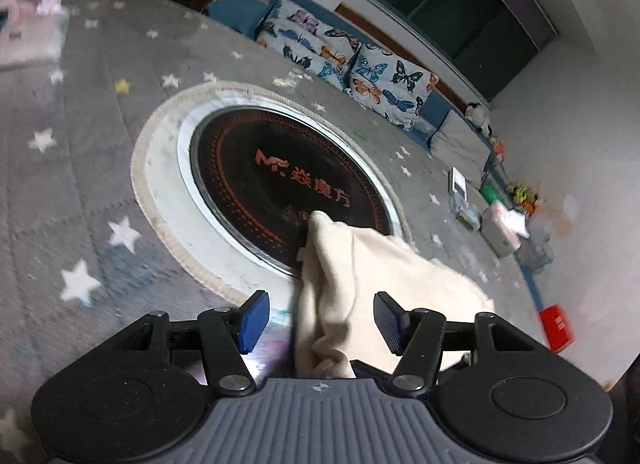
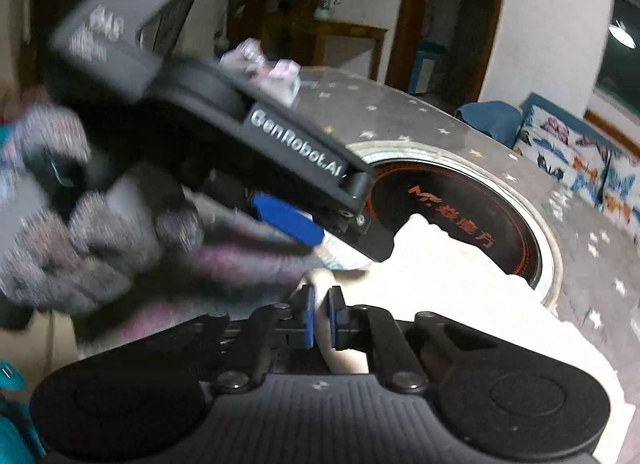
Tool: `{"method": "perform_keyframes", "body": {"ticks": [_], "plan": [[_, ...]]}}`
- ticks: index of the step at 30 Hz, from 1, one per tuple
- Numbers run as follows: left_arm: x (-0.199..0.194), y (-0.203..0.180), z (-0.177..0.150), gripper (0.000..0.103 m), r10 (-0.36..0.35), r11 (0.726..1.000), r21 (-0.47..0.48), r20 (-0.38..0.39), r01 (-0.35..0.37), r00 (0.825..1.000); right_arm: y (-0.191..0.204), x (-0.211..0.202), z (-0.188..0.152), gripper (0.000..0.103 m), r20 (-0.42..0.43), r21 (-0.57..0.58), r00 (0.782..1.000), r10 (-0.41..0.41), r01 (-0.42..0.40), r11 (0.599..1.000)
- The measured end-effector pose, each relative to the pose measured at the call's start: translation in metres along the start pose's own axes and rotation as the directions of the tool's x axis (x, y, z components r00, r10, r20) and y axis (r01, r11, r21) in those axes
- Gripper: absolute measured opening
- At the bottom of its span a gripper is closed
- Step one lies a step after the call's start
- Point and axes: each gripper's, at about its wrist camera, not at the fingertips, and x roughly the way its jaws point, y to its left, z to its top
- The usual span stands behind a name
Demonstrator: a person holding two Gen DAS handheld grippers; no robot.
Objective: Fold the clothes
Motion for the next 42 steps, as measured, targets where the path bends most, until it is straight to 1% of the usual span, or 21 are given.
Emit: {"method": "perform_keyframes", "body": {"ticks": [5,12,16,17,18,20,21,22,24,26,27,28,31,32,33,35,38,40,42], "plan": [[0.009,-0.002,0.007,0.066,-0.019,0.995,-0.102,-0.011,0.017,1.000,-0.015,-0.019,0.005,0.005,0.062,0.074,0.998,0.023,-0.028,0.997],[0.024,0.002,0.009,0.067,-0.043,0.970,-0.239,-0.047,0.030,0.998,-0.027,-0.030,0.001,0.004,0.102,0.118,0.994,0.042,-0.054,0.992],[0.032,0.004,0.008,0.065,-0.059,0.957,-0.287,-0.060,0.040,0.996,-0.029,-0.034,-0.002,0.004,0.112,0.122,0.992,0.058,-0.071,0.990],[0.033,0.004,0.007,0.062,-0.063,0.954,-0.297,-0.056,0.044,0.996,-0.030,-0.035,-0.002,0.004,0.114,0.123,0.992,0.061,-0.075,0.990],[0.034,0.006,0.007,0.055,-0.070,0.950,-0.309,-0.052,0.051,0.996,-0.032,-0.036,-0.003,0.004,0.119,0.128,0.991,0.062,-0.077,0.989],[0.037,0.009,0.006,0.049,-0.086,0.940,-0.336,-0.053,0.063,0.995,-0.032,-0.038,-0.005,0.004,0.123,0.132,0.990,0.069,-0.085,0.988],[0.038,0.011,0.005,0.040,-0.092,0.934,-0.352,-0.053,0.068,0.994,-0.031,-0.038,-0.006,0.004,0.123,0.132,0.990,0.072,-0.089,0.987],[0.040,0.013,0.004,0.037,-0.097,0.928,-0.365,-0.053,0.071,0.994,-0.031,-0.039,-0.007,0.004,0.123,0.132,0.990,0.076,-0.092,0.987],[0.042,0.014,0.003,0.026,-0.100,0.921,-0.383,-0.047,0.074,0.994,-0.032,-0.040,-0.010,0.004,0.117,0.137,0.990,0.076,-0.092,0.986],[0.041,0.015,0.002,0.024,-0.099,0.921,-0.383,-0.039,0.076,0.994,-0.032,-0.041,-0.013,0.005,0.112,0.143,0.991,0.076,-0.091,0.986],[0.040,0.014,0.002,0.020,-0.096,0.923,-0.377,-0.037,0.075,0.995,-0.035,-0.042,-0.013,0.009,0.115,0.152,0.991,0.070,-0.087,0.985],[0.040,0.014,0.002,0.019,-0.092,0.926,-0.370,-0.033,0.073,0.995,-0.037,-0.044,-0.014,0.011,0.117,0.161,0.991,0.059,-0.078,0.984],[0.038,0.013,0.003,0.018,-0.078,0.935,-0.350,-0.023,0.065,0.997,-0.049,-0.052,-0.020,0.012,0.119,0.198,0.993,0.011,-0.035,0.980],[0.038,0.012,0.003,0.018,-0.073,0.937,-0.344,-0.021,0.062,0.997,-0.053,-0.055,-0.022,0.014,0.118,0.212,0.993,-0.008,-0.018,0.977],[0.038,0.012,0.003,0.018,-0.069,0.939,-0.338,-0.020,0.058,0.997,-0.061,-0.059,-0.025,0.019,0.114,0.230,0.993,-0.034,0.007,0.973],[0.039,0.010,0.004,0.017,-0.062,0.945,-0.322,-0.017,0.053,0.998,-0.076,-0.064,-0.033,0.022,0.095,0.265,0.991,-0.092,0.064,0.962],[0.038,0.006,0.005,0.017,-0.046,0.958,-0.285,-0.009,0.042,0.999,-0.107,-0.070,-0.050,0.023,0.044,0.332,0.980,-0.196,0.171,0.928],[0.038,0.003,0.005,0.017,-0.035,0.965,-0.259,-0.005,0.033,0.999,-0.131,-0.072,-0.064,0.024,-0.002,0.386,0.964,-0.266,0.246,0.889],[0.037,0.001,0.006,0.017,-0.025,0.971,-0.237,-0.003,0.023,1.000,-0.150,-0.073,-0.076,0.027,-0.033,0.431,0.951,-0.309,0.292,0.854]]}}
